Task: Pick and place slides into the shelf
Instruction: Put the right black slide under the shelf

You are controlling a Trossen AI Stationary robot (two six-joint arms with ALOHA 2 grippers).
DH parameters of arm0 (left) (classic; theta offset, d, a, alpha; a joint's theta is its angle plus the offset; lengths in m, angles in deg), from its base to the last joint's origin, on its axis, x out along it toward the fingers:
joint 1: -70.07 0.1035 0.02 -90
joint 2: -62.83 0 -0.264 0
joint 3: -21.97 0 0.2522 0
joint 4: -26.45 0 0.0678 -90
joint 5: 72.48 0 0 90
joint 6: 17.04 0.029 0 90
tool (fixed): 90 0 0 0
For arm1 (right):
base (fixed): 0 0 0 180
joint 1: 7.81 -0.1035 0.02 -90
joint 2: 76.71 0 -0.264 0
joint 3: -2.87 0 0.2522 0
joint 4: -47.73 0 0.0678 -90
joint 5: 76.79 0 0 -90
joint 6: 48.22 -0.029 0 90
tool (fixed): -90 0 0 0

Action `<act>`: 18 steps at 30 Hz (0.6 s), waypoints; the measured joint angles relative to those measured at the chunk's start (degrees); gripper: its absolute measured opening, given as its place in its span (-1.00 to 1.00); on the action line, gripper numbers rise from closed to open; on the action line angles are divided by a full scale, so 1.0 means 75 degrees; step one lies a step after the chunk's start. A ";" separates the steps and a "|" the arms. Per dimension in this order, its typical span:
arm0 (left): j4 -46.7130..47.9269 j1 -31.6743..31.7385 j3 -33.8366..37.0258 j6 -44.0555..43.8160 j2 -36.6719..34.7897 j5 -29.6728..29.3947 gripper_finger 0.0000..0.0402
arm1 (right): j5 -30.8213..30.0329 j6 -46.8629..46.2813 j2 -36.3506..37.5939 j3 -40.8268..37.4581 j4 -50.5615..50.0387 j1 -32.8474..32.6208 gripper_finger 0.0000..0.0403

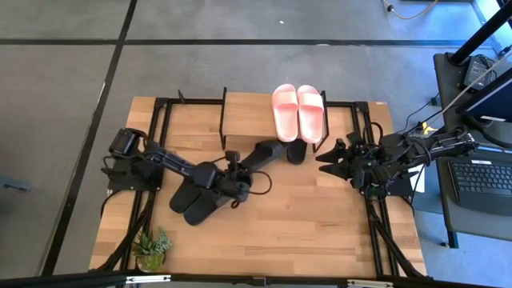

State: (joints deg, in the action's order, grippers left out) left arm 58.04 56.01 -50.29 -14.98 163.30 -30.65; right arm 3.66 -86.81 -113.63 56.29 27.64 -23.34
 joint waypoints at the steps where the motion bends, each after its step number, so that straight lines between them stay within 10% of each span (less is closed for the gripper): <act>1: 0.0126 0.0060 -0.0077 -0.0015 0.0107 0.0040 -0.74 | -0.0002 0.0003 -0.0004 0.0000 -0.0002 0.0000 0.22; 18: -0.0234 0.0227 -0.0481 -0.0026 0.0963 0.0579 -0.57 | 0.0015 0.0306 -0.0478 -0.0006 -0.0723 -0.0007 0.22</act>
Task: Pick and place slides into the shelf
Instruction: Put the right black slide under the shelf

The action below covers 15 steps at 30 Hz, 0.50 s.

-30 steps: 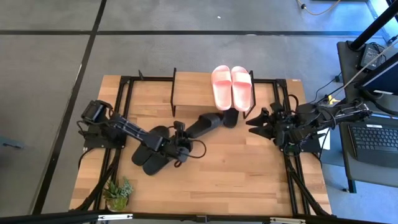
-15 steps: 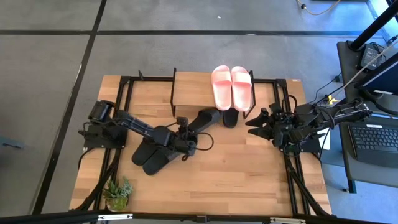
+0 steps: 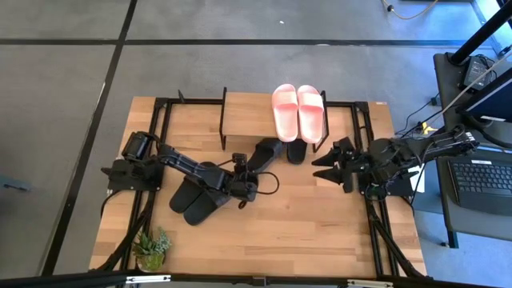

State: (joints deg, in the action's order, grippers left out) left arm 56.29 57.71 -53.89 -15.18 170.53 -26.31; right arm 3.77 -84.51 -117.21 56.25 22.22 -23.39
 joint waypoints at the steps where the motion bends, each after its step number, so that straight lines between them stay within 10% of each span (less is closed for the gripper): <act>1: -0.0029 0.0000 0.0000 0.0000 0.0000 0.0011 -0.56 | -0.0008 0.0192 -0.0088 0.0000 -0.0034 -0.0003 0.22; 15: -0.0221 -0.0003 0.0003 0.0003 0.0000 0.0029 -0.52 | -0.0020 0.2551 -0.2500 0.0000 0.0173 -0.0206 0.22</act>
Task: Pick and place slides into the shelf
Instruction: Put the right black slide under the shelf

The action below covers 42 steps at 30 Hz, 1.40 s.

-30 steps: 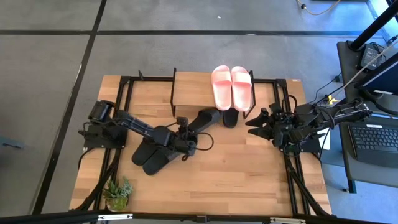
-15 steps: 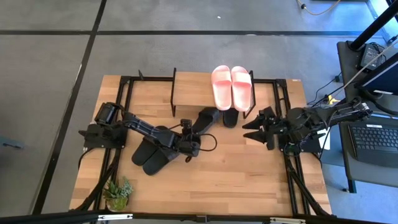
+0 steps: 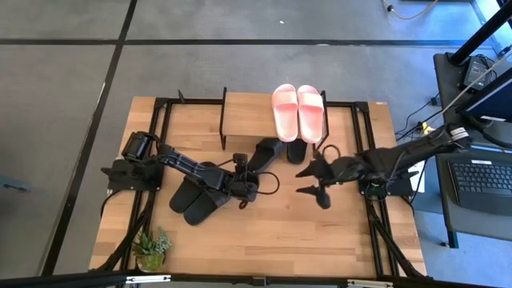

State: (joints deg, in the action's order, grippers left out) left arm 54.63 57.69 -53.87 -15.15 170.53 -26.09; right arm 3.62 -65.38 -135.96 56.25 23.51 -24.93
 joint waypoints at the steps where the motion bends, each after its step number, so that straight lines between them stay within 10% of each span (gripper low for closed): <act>1: -0.0071 0.0000 0.0000 0.0001 0.0000 0.0000 -0.52 | -0.0001 0.0129 -0.0176 0.0000 -0.0005 0.0000 0.22; 8: -0.0473 0.0000 0.0003 0.0023 0.0000 -0.0010 -0.53 | -0.0030 0.1239 -0.1310 0.0000 0.0444 0.0000 0.22; 16: -0.0481 0.0000 0.0006 0.0020 0.0000 -0.0020 -0.54 | -0.2210 0.3332 -0.2446 0.0006 0.1400 0.0121 0.22; 42: -0.0638 -0.0020 0.0009 0.0023 0.0003 -0.0026 -0.54 | -0.2104 0.4910 -0.4794 0.0009 0.4544 0.1023 0.22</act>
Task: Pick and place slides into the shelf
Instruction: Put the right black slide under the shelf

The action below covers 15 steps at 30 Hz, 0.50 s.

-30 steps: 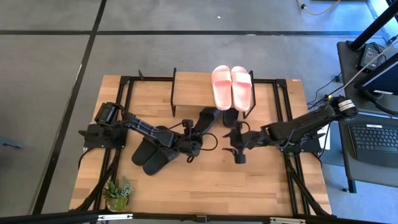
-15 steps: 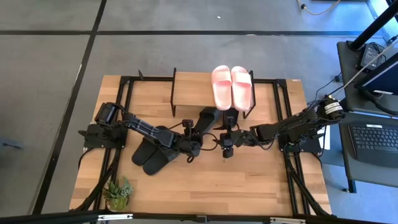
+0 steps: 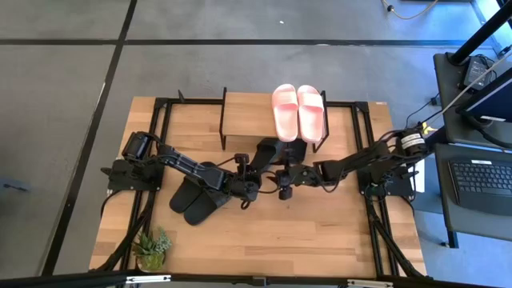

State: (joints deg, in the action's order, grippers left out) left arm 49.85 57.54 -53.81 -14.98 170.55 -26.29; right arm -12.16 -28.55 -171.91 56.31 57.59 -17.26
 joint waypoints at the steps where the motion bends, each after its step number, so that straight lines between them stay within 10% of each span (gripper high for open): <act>1: -0.0004 0.0000 0.0000 0.0000 0.0000 0.0000 -0.54 | 0.0003 0.0044 -0.0073 0.0000 0.0170 0.0014 0.22; 15: -0.0108 0.0000 0.0000 0.0003 0.0000 0.0002 -0.54 | 0.0006 0.0051 -0.0504 0.0000 0.0880 0.0052 0.18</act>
State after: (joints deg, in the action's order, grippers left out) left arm 49.04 57.54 -53.81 -14.95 170.55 -26.27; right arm -12.12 -28.17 -175.69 56.31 64.19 -16.87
